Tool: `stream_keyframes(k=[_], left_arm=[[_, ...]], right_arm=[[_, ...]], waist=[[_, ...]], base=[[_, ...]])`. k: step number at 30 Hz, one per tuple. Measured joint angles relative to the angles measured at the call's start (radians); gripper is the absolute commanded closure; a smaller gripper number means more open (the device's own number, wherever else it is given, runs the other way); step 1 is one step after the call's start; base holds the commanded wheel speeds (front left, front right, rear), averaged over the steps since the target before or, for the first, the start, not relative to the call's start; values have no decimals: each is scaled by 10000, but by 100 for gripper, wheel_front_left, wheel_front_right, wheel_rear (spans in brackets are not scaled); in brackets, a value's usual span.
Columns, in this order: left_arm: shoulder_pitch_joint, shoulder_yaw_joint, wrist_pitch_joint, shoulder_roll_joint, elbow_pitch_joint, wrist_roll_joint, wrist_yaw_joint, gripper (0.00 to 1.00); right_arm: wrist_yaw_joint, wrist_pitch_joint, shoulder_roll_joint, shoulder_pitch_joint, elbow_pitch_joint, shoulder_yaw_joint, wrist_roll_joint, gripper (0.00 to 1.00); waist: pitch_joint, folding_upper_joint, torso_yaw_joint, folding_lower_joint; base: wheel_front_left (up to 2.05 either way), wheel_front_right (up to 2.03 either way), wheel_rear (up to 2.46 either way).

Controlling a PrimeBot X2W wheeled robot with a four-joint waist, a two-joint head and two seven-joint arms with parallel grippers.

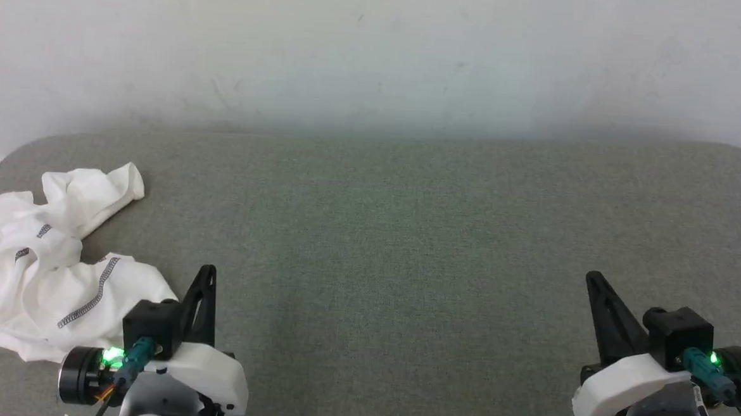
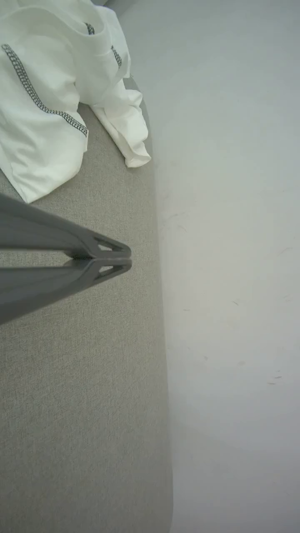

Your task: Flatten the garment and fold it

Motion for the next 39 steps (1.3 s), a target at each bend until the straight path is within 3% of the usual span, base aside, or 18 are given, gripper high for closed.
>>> stream_keyframes(k=[38, 39], left_arm=[[0, 0, 0, 0, 0, 0, 0, 100], [0, 0, 0, 0, 0, 0, 0, 0]], right_arm=[[0, 0, 0, 0, -2, 0, 0, 100], [0, 0, 0, 0, -2, 0, 0, 0]], waist=[[0, 0, 0, 0], [0, 0, 0, 0]], base=[[0, 0, 0], [0, 0, 0]])
